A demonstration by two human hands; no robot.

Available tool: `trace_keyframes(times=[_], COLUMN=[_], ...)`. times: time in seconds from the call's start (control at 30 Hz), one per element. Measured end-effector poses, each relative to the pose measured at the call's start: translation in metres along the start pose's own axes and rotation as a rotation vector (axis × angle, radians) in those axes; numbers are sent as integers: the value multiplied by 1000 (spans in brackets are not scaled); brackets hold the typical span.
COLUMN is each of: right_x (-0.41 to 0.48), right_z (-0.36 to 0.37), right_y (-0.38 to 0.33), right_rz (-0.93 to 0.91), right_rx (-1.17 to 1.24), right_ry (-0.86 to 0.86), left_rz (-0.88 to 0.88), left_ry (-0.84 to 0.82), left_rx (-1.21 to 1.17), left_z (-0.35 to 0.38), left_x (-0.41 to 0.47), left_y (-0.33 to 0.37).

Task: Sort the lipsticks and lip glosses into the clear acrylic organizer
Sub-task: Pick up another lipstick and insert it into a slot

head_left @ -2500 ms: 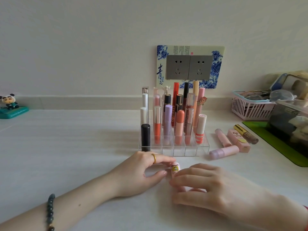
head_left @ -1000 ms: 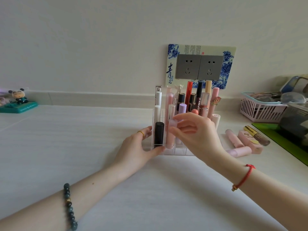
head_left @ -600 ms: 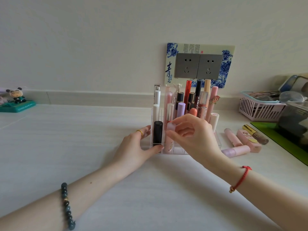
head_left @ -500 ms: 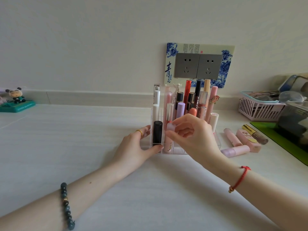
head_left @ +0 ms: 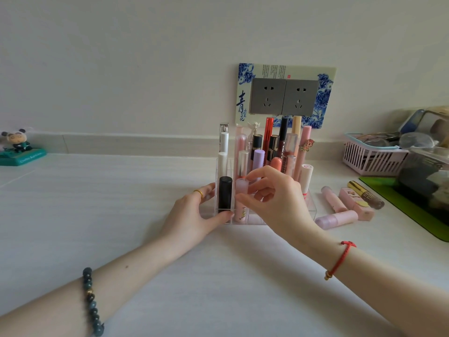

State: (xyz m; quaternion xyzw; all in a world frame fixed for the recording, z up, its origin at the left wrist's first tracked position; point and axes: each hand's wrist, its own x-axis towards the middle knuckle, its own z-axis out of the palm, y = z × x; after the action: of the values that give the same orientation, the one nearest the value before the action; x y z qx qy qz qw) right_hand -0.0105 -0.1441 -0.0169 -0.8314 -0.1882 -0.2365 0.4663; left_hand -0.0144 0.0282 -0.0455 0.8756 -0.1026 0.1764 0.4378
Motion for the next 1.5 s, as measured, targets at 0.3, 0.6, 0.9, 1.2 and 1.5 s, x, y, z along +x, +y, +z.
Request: trace_keyframes(times=[0.3, 0.6, 0.9, 1.2, 1.5], right_x=[7, 6, -25, -25, -26], right_z=[-25, -105, -135, -133, -132], right_y=[-11, 5, 52, 58, 60], right_rz=[-51, -135, -18, -92, -146], right_rx=[-45, -205, -544, -595, -615], right_ry=[3, -7, -382, -425, -427], left_rz=[0, 23, 29, 23, 37], left_ry=[-7, 0, 2, 5, 3], left_rx=[5, 4, -20, -13, -13], left_z=[-1, 0, 0, 1, 1], left_x=[-1, 1, -1, 0, 0], left_y=[-1, -2, -2, -3, -4])
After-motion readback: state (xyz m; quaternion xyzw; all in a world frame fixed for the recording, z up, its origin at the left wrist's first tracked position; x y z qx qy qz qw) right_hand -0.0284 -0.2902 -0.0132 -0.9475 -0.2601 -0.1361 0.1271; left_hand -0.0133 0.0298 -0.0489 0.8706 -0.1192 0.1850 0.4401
